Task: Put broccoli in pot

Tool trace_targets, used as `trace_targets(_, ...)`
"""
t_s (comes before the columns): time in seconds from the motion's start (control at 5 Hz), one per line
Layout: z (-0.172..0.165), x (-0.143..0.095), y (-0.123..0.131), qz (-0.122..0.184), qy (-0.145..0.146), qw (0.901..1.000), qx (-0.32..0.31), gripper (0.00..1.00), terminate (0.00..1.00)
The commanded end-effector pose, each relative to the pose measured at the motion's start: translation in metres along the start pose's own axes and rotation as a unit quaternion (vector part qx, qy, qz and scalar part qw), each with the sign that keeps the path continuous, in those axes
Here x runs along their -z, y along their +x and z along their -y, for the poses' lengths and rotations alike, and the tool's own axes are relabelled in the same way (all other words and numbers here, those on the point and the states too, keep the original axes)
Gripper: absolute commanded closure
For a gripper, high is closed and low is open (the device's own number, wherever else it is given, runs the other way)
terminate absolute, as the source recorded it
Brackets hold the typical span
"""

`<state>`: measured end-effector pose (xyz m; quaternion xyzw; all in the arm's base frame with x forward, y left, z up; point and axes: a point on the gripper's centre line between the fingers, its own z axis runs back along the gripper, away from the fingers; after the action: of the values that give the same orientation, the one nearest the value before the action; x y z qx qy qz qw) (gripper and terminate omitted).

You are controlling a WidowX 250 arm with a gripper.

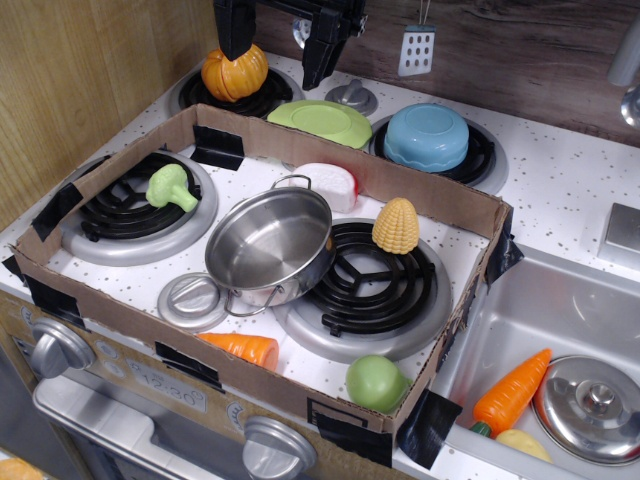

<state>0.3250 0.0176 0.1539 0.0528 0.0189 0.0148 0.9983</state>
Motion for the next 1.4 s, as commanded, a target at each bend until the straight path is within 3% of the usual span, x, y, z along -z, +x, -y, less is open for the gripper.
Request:
trace_targets(0.0,0.0,0.0,0.0,0.0,0.0,1.0,0.0,0.0,0.0)
trace_targets(0.2,-0.026,0.003,-0.003,0.011,0.047,0.9988,0.008,0.0,0.0)
trace_targets(0.4,-0.053,0.004,-0.013,-0.012,0.046,0.9989,0.002,0.0,0.0)
trace_targets(0.8,-0.082,0.016,-0.029,0.009,0.044,0.9983,-0.036,0.0,0.0)
trace_targets(1.2,-0.092,0.033,-0.026,0.049,0.03,0.9972,-0.049,0.0,0.0)
